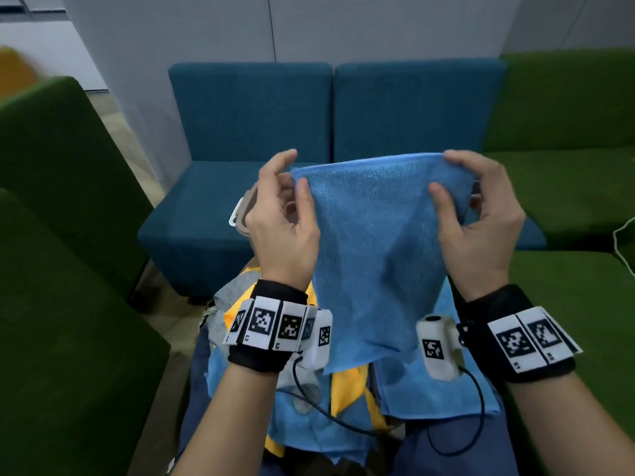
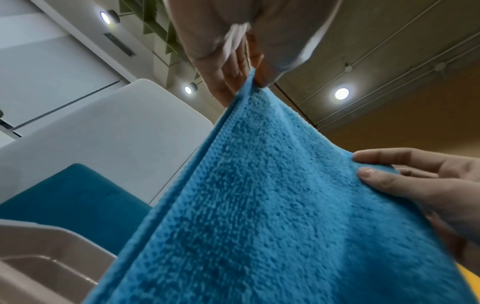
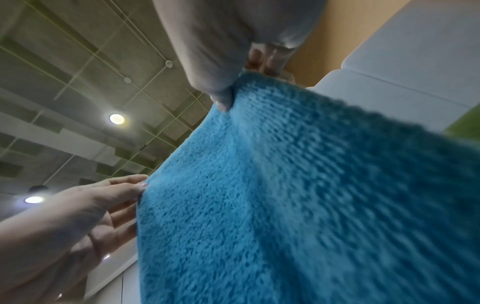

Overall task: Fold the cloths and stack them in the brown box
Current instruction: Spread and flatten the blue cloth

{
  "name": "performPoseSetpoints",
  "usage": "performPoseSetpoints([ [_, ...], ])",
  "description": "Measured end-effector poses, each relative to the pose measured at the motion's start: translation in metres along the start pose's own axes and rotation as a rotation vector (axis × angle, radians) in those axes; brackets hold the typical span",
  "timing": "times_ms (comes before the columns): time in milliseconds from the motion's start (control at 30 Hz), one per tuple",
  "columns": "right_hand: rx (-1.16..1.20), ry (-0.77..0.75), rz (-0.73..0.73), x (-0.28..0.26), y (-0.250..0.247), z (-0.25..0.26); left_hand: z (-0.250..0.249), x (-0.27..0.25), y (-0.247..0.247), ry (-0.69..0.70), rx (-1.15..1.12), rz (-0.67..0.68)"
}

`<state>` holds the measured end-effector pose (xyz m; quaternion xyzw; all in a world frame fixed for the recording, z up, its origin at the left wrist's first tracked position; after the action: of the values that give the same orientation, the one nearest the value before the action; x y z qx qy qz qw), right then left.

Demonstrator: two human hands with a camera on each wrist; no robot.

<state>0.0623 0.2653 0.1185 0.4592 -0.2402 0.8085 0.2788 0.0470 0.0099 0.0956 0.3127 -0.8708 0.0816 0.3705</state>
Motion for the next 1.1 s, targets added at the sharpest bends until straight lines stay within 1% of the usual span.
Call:
performPoseSetpoints([
  [100, 0.009, 0.053, 0.082, -0.003, 0.007, -0.005, 0.012, 0.001, -0.002, -0.001, 0.046, 0.008],
  [167, -0.001, 0.09, 0.102, -0.005, 0.009, -0.011, 0.017, 0.0, -0.003, 0.02, 0.073, 0.011],
  [267, -0.028, 0.138, 0.134, -0.006, 0.013, -0.02, 0.01, -0.002, 0.001, 0.046, 0.096, 0.03],
  [333, -0.08, 0.161, 0.199, -0.007, 0.019, -0.02, -0.001, -0.005, 0.01, 0.065, 0.09, 0.064],
  [367, -0.13, 0.14, 0.256, -0.009, 0.025, -0.015, -0.009, -0.009, 0.018, 0.086, 0.09, 0.105],
  [433, -0.219, 0.011, 0.415, -0.016, 0.045, 0.008, -0.028, -0.023, 0.041, 0.152, 0.071, 0.272],
  [467, -0.22, -0.056, 0.497, -0.023, 0.056, 0.018, -0.035, -0.032, 0.053, 0.176, 0.054, 0.377],
  [500, -0.184, -0.088, 0.559, -0.03, 0.065, 0.023, -0.037, -0.04, 0.062, 0.184, 0.044, 0.461],
  [533, -0.125, -0.089, 0.594, -0.034, 0.07, 0.024, -0.036, -0.046, 0.065, 0.178, 0.043, 0.504],
  [600, -0.016, -0.062, 0.649, -0.04, 0.074, 0.016, -0.029, -0.047, 0.061, 0.162, 0.058, 0.486],
  [667, 0.018, -0.02, 0.7, -0.045, 0.074, 0.006, -0.023, -0.045, 0.056, 0.12, 0.061, 0.473],
  [700, 0.017, -0.008, 0.694, -0.045, 0.073, 0.003, -0.019, -0.044, 0.056, 0.069, 0.046, 0.503],
  [767, 0.009, -0.016, 0.611, -0.036, 0.065, 0.005, -0.002, -0.05, 0.063, -0.036, 0.046, 0.626],
  [800, 0.01, -0.02, 0.552, -0.029, 0.06, 0.007, 0.007, -0.055, 0.066, -0.049, 0.084, 0.695],
  [867, 0.013, -0.02, 0.436, -0.013, 0.051, 0.007, 0.032, -0.073, 0.072, -0.029, 0.197, 0.831],
  [900, 0.009, -0.012, 0.382, -0.005, 0.048, 0.005, 0.047, -0.083, 0.073, -0.045, 0.24, 0.887],
  [933, 0.005, 0.006, 0.322, 0.003, 0.044, 0.002, 0.063, -0.094, 0.072, -0.09, 0.258, 0.938],
  [1000, 0.009, 0.056, 0.149, 0.024, 0.033, -0.01, 0.091, -0.111, 0.064, -0.181, 0.275, 0.976],
  [1067, -0.014, 0.101, -0.038, 0.044, 0.016, -0.022, 0.108, -0.115, 0.052, -0.237, 0.278, 0.965],
  [1100, -0.041, 0.119, -0.1, 0.053, 0.01, -0.028, 0.113, -0.112, 0.045, -0.264, 0.265, 0.937],
])
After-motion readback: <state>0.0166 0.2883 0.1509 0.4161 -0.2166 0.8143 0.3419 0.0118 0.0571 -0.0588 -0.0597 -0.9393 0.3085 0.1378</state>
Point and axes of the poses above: each hand's wrist, its own x-axis towards the middle knuckle, its own y-axis out of the palm, z = x × y, the point moved 10 cm from there along x, towards the middle knuckle, and after that the axes turned 5 degrees about -z, right-handed, at the moved point
